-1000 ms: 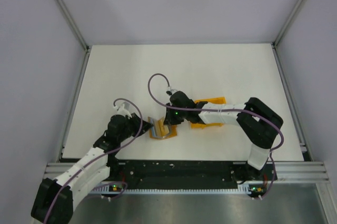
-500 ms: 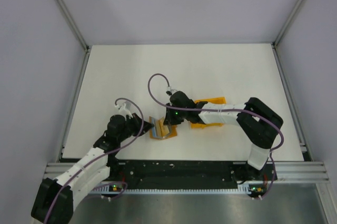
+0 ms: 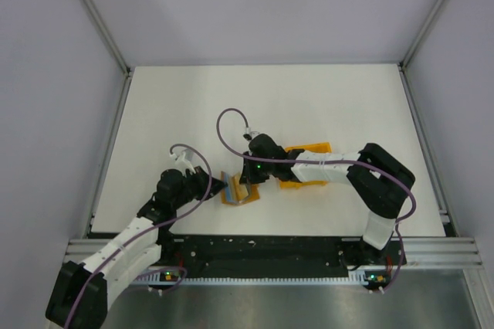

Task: Put the credit cards into the card holder
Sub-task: Insert the credit card into the card holder.

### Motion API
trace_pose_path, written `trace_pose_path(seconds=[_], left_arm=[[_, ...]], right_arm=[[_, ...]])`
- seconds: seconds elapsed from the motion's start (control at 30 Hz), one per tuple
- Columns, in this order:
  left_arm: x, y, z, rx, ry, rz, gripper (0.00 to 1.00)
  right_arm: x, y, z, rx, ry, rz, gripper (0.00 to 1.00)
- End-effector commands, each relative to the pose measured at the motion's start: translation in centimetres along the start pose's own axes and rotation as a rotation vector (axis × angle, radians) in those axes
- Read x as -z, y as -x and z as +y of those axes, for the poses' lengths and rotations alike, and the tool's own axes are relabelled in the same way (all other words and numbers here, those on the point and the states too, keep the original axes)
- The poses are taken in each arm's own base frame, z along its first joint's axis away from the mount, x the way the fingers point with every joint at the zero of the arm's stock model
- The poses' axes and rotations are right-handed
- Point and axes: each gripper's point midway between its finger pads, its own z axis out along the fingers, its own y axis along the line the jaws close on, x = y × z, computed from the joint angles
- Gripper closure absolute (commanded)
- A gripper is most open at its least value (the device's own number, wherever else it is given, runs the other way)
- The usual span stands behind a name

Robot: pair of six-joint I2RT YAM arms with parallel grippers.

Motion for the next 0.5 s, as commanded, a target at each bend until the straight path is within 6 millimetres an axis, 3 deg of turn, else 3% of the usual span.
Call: trace_pose_path(seconds=[0.0,0.3,0.47], left_arm=[[0.0,0.5,-1.4,-0.039,-0.076,-0.018,0.88],[0.0,0.4,0.2,-0.061,0.016,-0.006,1.00],[0.4,0.5,3.7,-0.010,0.215,-0.022,1.00]], right_arm=[[0.2,0.3,-0.3,0.004,-0.003,-0.017,1.00],[0.6,0.6,0.0,0.009,0.003,-0.024,1.00],[1.9,1.9,-0.2,0.024,-0.036,-0.078,1.00]])
